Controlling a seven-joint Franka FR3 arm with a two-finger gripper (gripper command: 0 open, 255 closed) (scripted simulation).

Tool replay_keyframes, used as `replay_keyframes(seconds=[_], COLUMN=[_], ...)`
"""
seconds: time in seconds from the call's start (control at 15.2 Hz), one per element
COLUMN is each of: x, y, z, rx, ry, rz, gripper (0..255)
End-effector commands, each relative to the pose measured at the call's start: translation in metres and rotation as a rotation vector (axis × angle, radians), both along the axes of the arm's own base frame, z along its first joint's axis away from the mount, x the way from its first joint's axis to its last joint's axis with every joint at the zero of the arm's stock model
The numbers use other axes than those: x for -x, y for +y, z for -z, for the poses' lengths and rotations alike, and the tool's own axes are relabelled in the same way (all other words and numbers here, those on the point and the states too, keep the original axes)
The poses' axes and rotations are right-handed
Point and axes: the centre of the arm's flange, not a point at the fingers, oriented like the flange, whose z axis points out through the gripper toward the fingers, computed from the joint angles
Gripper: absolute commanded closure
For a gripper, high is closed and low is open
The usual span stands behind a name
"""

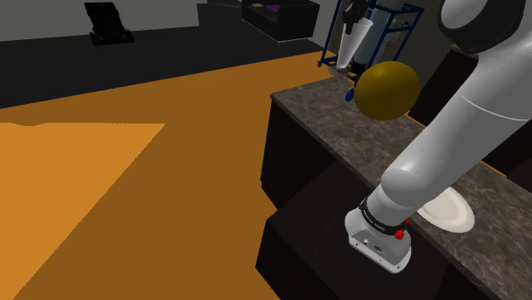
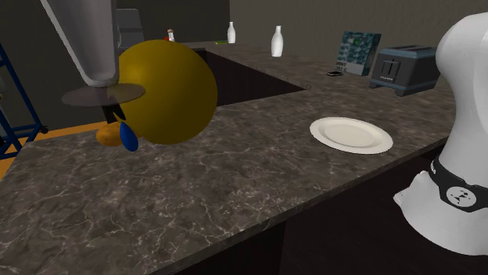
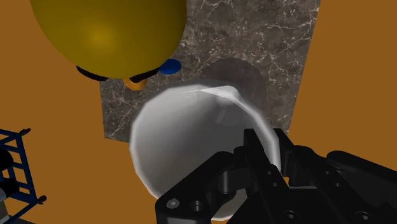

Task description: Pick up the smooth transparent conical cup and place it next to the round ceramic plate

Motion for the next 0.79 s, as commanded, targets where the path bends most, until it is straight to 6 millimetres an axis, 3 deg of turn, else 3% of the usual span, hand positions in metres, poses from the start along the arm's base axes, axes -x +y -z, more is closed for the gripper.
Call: replay_keyframes(seconds=[0.0,0.46,0.73], x=[0.001,0.001,0.053], y=[0.0,0.0,-0.006], z=[-0.011,-0.044,-0.044], rx=[0.0,0.0,0.0], ry=[0.0,0.0,0.0], rz=[0.0,0.0,0.0], gripper=[255,255,255])
